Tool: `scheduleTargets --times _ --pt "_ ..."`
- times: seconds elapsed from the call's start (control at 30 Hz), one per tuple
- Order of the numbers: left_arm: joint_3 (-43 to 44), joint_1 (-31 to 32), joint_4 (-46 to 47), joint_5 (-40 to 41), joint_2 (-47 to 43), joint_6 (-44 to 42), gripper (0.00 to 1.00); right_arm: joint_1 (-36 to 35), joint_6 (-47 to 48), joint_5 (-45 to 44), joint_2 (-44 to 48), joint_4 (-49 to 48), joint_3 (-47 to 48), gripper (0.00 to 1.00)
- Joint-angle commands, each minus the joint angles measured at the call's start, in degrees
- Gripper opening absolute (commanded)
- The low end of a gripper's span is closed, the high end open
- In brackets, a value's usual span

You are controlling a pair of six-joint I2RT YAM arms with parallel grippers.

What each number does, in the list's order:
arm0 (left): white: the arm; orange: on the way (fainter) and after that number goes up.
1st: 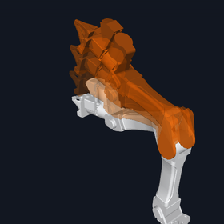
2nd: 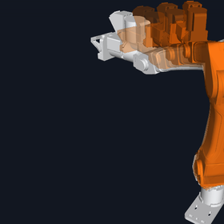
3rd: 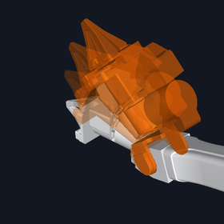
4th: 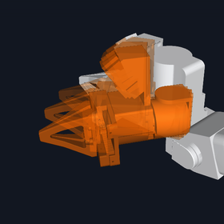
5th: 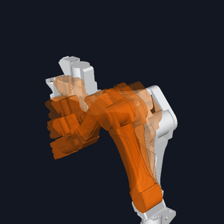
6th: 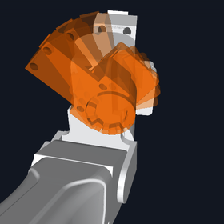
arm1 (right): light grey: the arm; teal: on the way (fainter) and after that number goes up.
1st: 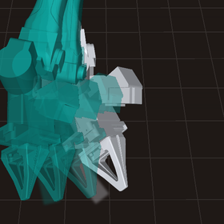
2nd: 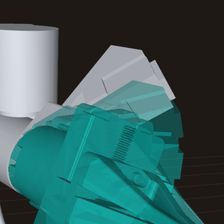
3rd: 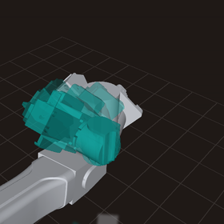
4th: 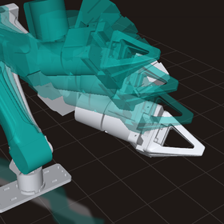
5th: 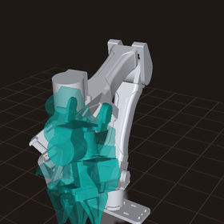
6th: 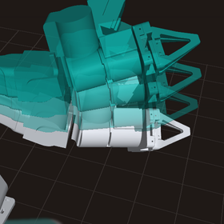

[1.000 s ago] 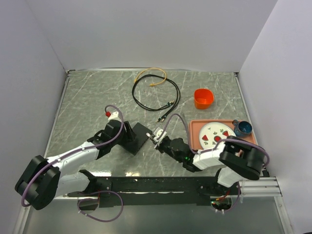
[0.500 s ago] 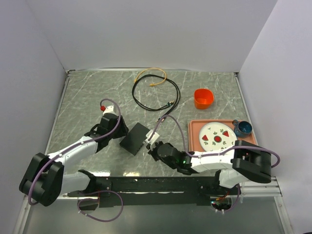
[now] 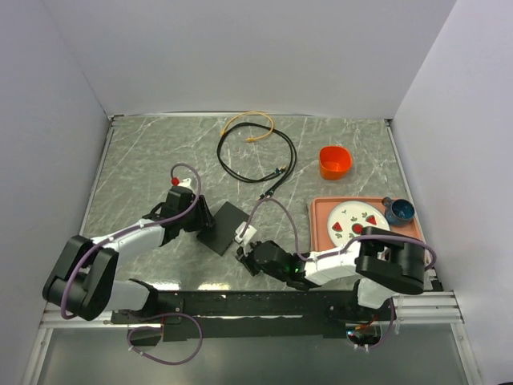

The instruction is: Insert the plug into the switch port

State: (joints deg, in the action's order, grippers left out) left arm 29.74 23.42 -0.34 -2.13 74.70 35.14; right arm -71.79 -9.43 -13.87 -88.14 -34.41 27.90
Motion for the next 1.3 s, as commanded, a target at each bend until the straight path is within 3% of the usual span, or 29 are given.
scheduleTargets --times 0.0,1.27 --pt "1.38 -0.22 2.18 -4.02 1.59 0.28 0.53 -1.07 -1.64 -0.28 -3.52 -4.96 0.58 0.0" --pt "0.76 -0.22 4.73 -9.64 4.93 2.39 0.51 -1.07 -0.41 -7.4 -10.03 -9.61 4.88 0.0"
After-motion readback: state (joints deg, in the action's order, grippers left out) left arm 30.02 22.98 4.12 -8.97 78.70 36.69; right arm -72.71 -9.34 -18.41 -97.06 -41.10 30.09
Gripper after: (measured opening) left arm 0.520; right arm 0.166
